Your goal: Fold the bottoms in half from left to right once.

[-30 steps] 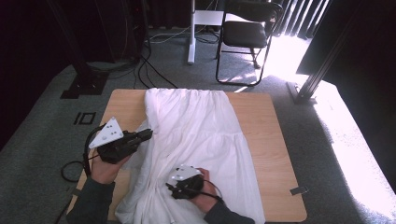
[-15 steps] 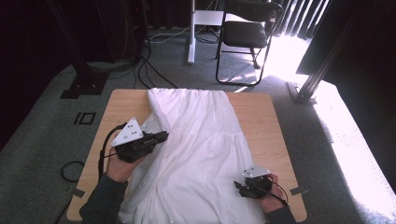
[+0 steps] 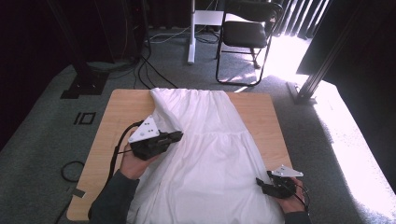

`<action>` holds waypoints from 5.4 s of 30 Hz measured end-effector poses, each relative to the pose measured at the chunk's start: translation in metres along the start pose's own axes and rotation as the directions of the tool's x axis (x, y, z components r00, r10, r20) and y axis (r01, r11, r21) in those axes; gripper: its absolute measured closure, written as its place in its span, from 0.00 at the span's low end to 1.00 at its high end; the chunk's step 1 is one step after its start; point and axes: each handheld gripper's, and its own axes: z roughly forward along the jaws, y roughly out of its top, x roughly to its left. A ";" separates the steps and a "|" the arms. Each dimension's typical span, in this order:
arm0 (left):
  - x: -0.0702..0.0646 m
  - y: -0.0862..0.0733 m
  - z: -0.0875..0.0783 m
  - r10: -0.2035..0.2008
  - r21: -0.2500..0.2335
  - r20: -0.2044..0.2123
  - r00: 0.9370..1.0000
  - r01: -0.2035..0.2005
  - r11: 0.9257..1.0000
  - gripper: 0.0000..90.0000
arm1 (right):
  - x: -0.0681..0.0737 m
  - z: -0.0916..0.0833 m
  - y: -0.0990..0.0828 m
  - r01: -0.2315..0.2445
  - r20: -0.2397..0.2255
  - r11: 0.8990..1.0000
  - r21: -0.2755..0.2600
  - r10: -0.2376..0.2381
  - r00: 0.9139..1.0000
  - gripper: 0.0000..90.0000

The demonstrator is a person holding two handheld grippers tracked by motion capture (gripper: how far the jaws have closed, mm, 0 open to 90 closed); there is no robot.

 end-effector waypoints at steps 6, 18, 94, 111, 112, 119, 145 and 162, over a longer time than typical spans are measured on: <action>-0.018 0.011 0.054 -0.011 0.004 0.134 0.991 0.010 1.000 0.99 | 0.000 0.000 -0.001 0.001 0.000 1.000 -0.009 -0.001 1.000 0.43; -0.027 -0.035 0.137 -0.024 0.259 0.165 0.986 -0.020 0.966 0.78 | 0.018 -0.003 0.014 0.028 0.059 1.000 0.011 -0.029 0.998 0.47; 0.066 -0.097 -0.067 -0.180 0.111 -0.328 0.928 0.227 0.968 1.00 | 0.019 -0.020 0.190 -0.038 -0.121 0.947 -0.319 -0.001 0.993 1.00; 0.033 -0.108 0.026 -0.021 0.329 -0.261 0.965 0.110 0.938 0.69 | -0.058 0.033 0.110 -0.166 0.113 0.986 -0.025 0.168 0.979 0.95; 0.033 -0.110 0.023 -0.025 0.334 -0.270 0.963 0.118 0.935 0.66 | -0.056 0.033 0.109 -0.152 0.124 0.988 -0.022 0.153 0.980 0.87; 0.029 -0.136 -0.008 -0.085 0.301 -0.308 0.947 0.182 0.936 0.59 | -0.010 -0.004 0.098 -0.013 0.123 0.996 -0.085 0.023 0.992 0.65; 0.019 -0.211 -0.021 -0.246 0.372 -0.327 0.912 0.364 0.854 0.85 | 0.139 0.016 0.026 0.291 -0.228 0.956 0.021 -0.279 0.933 0.77; -0.001 -0.167 -0.043 -0.227 0.274 -0.197 0.954 0.276 0.921 0.83 | 0.080 -0.080 0.029 0.184 -0.196 0.978 -0.093 -0.199 0.960 0.99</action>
